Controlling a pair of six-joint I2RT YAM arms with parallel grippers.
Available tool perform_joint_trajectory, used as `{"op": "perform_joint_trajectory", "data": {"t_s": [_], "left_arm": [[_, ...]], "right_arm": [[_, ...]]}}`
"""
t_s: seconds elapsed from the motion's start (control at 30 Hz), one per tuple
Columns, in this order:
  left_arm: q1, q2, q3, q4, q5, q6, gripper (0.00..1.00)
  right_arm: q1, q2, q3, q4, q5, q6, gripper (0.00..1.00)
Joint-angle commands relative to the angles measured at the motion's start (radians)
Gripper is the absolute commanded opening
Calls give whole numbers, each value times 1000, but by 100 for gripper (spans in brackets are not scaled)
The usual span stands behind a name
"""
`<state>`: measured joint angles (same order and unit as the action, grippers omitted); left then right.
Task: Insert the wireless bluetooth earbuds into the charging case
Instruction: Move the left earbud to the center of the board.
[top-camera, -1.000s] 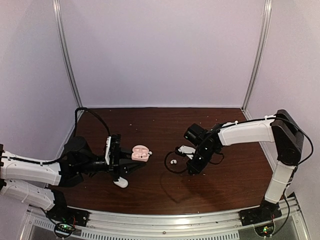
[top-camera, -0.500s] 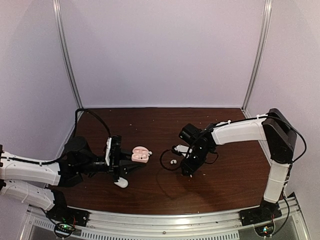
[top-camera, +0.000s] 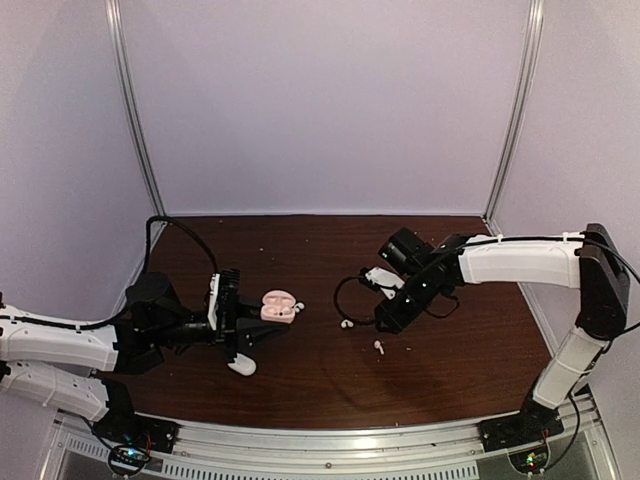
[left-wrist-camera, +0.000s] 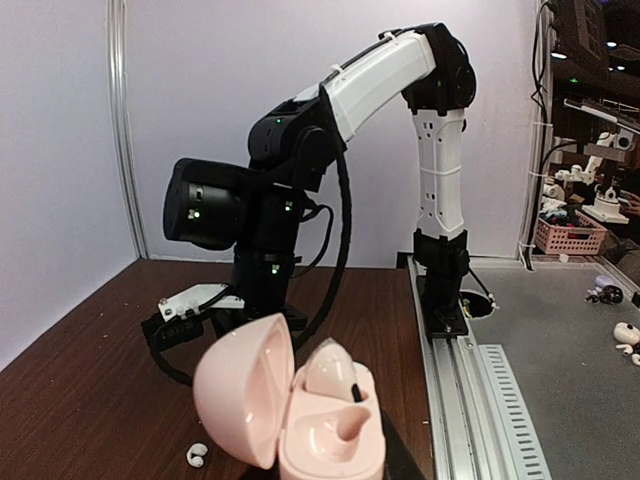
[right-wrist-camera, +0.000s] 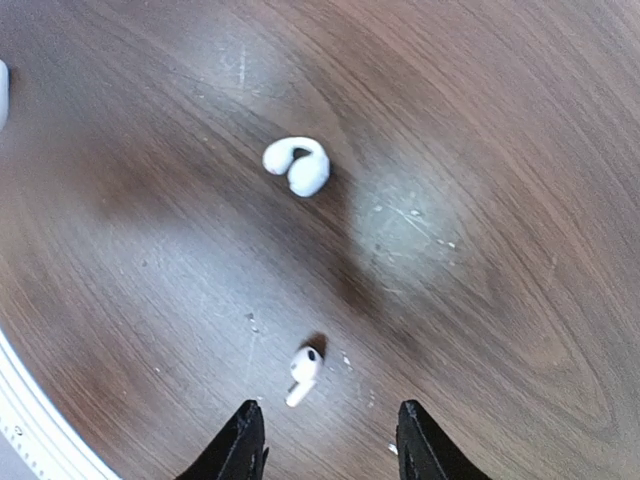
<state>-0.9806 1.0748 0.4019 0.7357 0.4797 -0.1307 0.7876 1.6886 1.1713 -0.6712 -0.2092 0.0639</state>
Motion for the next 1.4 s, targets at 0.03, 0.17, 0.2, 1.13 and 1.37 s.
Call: {"op": "perform_joint_trajectory", "data": {"t_s": [0.03,0.17,0.2,1.13,1.37], "left_arm": [[8,-18,10,36,-10,-4,0],[7,-21,12,34,-13,-6,0],[7,-23,11,33,-12,-6,0],[7,-19,16,29,-25,-13,0],[7,-24,17,21,-30,-14,0]], "right_arm": [[-13,-16,-79,-20,137,17,43],[-12,-4,-112,-10,148,12,35],[-11,0,-118,-10,147,10,34],[54,120,-78,76,85,-1,56],[57,152,-45,93,79,-10,57]]}}
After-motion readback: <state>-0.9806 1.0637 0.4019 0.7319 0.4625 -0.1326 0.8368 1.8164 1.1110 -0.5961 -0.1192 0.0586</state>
